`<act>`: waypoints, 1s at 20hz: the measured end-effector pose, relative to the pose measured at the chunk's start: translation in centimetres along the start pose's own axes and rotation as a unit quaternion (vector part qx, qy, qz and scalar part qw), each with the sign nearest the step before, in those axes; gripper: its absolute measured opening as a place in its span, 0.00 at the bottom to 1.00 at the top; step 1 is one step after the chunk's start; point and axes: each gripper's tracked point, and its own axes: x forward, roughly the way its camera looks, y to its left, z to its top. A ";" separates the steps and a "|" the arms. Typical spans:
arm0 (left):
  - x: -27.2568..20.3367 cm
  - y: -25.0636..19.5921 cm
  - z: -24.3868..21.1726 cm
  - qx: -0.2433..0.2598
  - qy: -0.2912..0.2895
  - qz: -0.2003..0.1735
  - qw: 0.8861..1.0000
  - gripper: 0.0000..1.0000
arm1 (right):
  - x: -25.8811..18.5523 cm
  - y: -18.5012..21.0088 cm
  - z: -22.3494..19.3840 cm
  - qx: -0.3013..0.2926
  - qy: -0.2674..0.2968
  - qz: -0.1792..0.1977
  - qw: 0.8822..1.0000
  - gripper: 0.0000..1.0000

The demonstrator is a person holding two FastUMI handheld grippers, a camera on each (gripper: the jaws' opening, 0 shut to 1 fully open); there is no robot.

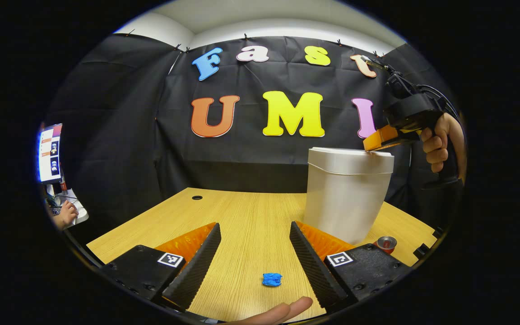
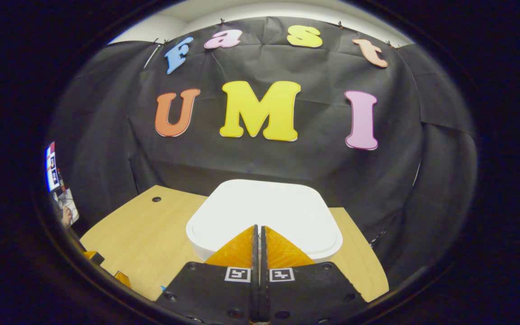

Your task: Press the lid of the desktop garbage bin to open it, pick up the crumpled paper on the desktop and throw it into the bin, then pick up the pop can on the desktop and drop it into the bin, and finally close the garbage bin lid.

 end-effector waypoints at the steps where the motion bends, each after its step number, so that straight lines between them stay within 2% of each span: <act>1: -0.1 0.1 0.1 0.001 0.000 0.001 1.000 0.99 | -0.1 0.1 0.1 0.000 0.007 0.002 1.000 0.01; 4: -0.6 -0.3 0.3 -0.007 0.003 -0.006 1.000 0.99 | -0.4 0.1 -0.1 -0.013 0.002 0.000 1.000 0.01; 7: -1.3 -0.5 1.0 -0.003 -0.003 -0.003 1.000 0.99 | -1.8 -0.2 0.6 -0.032 -0.037 -0.012 0.999 0.01; 10: -1.4 -0.4 1.6 0.011 -0.005 0.017 1.000 0.99 | -2.8 2.4 -2.2 0.002 -0.018 0.057 0.998 0.00; 11: -1.2 -1.2 1.6 0.017 -0.001 0.011 1.000 0.99 | -2.9 2.6 -2.8 0.014 -0.016 0.068 0.997 0.00; 17: -0.8 -1.3 1.0 0.021 0.013 0.021 0.999 0.99 | -4.9 2.2 -5.6 0.037 -0.035 0.103 0.993 0.00; 20: -0.8 0.1 1.4 0.023 0.002 0.056 0.998 0.99 | -6.2 1.4 -5.8 0.017 -0.066 0.100 0.993 0.00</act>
